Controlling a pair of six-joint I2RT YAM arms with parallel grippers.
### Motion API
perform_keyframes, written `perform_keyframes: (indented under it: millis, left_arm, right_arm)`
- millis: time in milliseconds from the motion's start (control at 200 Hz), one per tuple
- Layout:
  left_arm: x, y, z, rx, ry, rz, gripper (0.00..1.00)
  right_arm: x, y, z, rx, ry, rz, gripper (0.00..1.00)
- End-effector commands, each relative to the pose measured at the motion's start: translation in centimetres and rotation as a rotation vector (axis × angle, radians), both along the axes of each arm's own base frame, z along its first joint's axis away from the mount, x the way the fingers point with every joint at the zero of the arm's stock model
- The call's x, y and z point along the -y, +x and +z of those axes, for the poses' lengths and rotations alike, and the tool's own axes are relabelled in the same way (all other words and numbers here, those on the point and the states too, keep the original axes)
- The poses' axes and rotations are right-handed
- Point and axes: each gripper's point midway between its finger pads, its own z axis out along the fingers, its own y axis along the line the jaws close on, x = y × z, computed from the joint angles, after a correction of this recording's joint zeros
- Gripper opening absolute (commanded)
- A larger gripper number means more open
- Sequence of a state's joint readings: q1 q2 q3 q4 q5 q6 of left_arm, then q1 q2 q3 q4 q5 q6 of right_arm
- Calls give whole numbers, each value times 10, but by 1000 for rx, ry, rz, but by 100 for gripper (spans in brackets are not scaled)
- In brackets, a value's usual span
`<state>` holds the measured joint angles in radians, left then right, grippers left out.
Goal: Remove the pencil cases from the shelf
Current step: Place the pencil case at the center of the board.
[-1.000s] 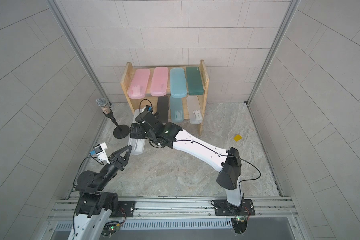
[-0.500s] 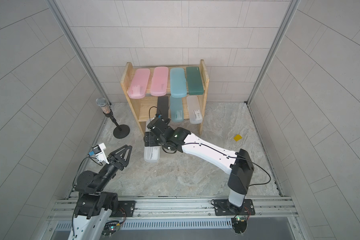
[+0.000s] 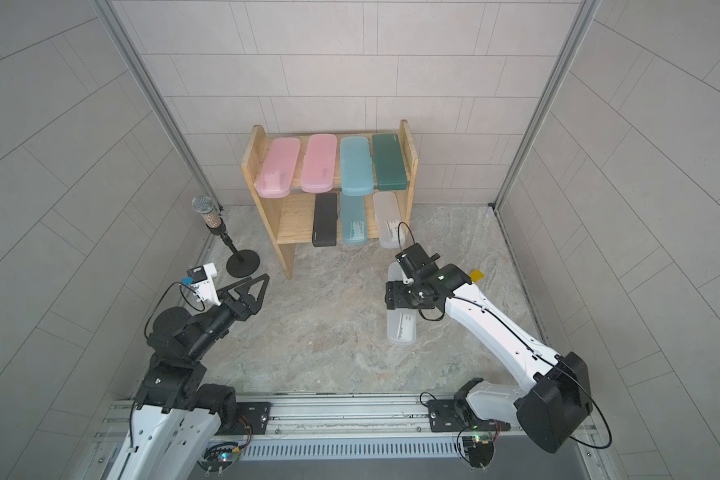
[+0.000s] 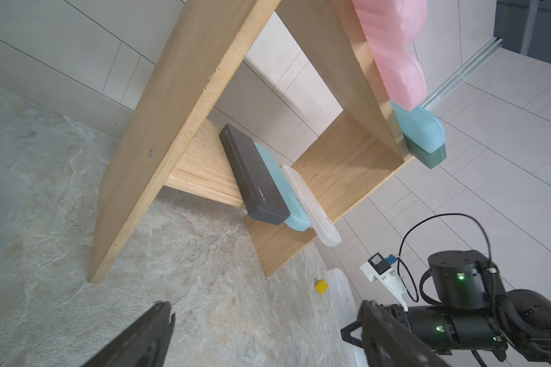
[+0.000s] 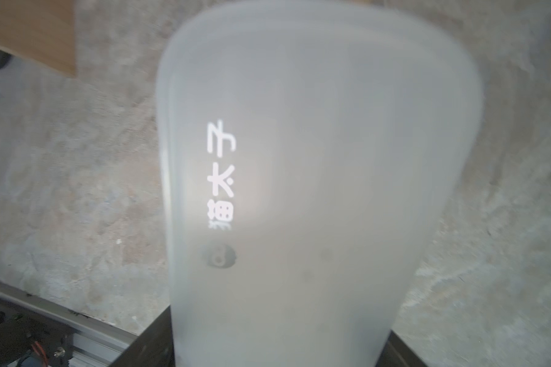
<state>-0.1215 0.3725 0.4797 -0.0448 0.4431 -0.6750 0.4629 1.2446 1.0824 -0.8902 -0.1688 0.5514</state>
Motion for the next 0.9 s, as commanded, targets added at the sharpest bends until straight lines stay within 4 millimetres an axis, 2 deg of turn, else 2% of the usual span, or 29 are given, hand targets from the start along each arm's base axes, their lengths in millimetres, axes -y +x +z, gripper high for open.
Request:
perform_keyframes:
  millis: [0,90,180,290,425,575,675,896]
  left_arm:
    - [-4,-1,19,82,56,26,99]
    - [0,2,16,66,62,6,99]
    - [0,5,16,68,57,9,99]
    - [-3,5,16,78,59,27,99]
    - [-3,5,11,71,78,24,99]
    - [-4,7,5,67,72,30,100]
    - [-4,7,2,63,74,30,100]
    - [-4,8,-5,52,94,29,100]
  right_arm:
    - [31,-11,-13,-79,-42,2,0]
    - [53,-2,-30,-159,-17,-53,0]
    - [71,12,-37,-227,4,-76,0]
    - [93,29,-44,-298,-75,-52,0]
    - [110,55,-53,-345,-130,-47,0]
    - [119,80,-59,-331,-130,-27,2]
    - [119,82,-64,-338,-130,9,5]
    - [138,89,-87,-372,-148,-4,7]
